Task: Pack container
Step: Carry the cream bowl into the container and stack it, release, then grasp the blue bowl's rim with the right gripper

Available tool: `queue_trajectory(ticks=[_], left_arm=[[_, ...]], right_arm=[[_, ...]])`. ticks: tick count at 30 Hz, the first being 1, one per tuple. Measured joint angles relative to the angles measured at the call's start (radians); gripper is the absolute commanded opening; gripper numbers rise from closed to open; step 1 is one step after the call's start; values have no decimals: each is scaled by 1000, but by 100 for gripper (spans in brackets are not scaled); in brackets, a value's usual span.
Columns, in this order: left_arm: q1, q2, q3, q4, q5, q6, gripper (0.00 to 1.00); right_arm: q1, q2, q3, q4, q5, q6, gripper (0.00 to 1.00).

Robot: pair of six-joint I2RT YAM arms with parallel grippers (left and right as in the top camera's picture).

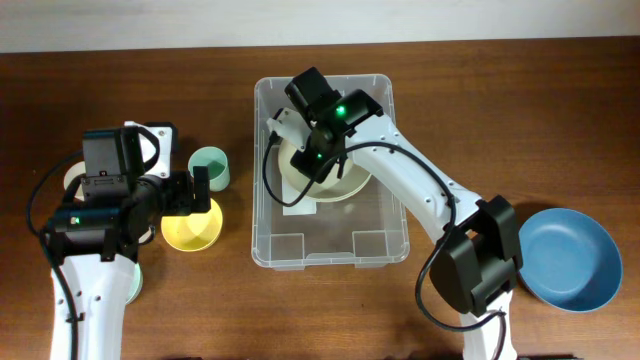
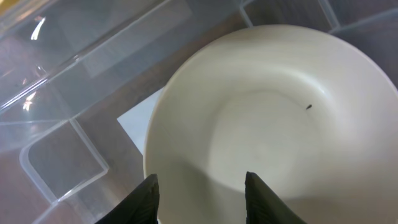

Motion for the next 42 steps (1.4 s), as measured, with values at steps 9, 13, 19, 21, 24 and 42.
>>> queue_trajectory(ticks=[9, 13, 19, 21, 24, 42], left_arm=[[0, 0, 0, 0, 0, 0, 99], [0, 0, 0, 0, 0, 0, 99], [0, 0, 0, 11, 0, 0, 99], [0, 0, 0, 16, 0, 0, 99], [0, 0, 0, 19, 0, 0, 99], [0, 0, 0, 20, 0, 0, 99]], right_arm=[[-153, -317, 111, -110, 407, 561, 50], [-398, -439, 130, -296, 483, 868, 85], [-749, -403, 42, -400, 440, 1066, 99], [-846, -401, -35, -383, 410, 1081, 99], [-960, -398, -202, -304, 383, 1097, 99], [-993, -389, -896, 360, 353, 1100, 100]])
